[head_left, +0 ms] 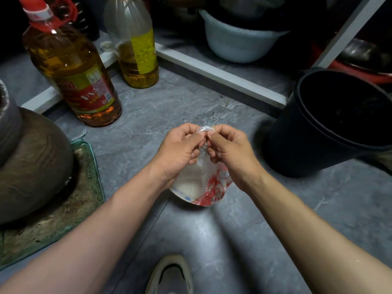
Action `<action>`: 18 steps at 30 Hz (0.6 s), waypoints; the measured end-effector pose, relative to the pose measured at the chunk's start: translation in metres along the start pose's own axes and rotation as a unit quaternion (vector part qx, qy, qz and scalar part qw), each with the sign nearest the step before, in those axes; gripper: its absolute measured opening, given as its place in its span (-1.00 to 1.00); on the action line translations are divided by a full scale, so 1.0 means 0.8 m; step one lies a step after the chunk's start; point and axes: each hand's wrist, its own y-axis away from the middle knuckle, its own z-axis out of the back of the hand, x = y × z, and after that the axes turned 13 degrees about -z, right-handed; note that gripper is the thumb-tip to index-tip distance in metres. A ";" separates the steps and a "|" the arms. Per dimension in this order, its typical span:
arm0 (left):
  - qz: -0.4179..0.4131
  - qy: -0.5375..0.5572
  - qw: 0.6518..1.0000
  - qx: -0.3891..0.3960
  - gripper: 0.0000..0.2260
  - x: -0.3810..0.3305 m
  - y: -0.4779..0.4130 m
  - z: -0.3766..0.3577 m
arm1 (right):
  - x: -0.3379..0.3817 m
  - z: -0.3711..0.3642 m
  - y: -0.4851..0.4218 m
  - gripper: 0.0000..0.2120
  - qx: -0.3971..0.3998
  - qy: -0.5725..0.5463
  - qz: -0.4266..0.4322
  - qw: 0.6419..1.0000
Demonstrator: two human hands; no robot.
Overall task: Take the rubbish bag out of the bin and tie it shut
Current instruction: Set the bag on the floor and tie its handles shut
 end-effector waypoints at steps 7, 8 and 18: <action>-0.011 -0.038 0.999 -0.016 -0.90 -0.063 0.010 -0.030 | 0.061 0.004 0.039 -0.89 0.013 0.024 0.024 0.999; -0.007 -0.040 0.999 -0.021 -0.90 -0.076 0.010 -0.035 | 0.071 0.003 0.045 -0.89 0.008 0.028 0.031 0.999; -0.045 -0.054 0.997 -0.009 -0.88 -0.221 -0.009 -0.095 | 0.208 0.004 0.103 -0.88 -0.024 0.032 0.087 0.995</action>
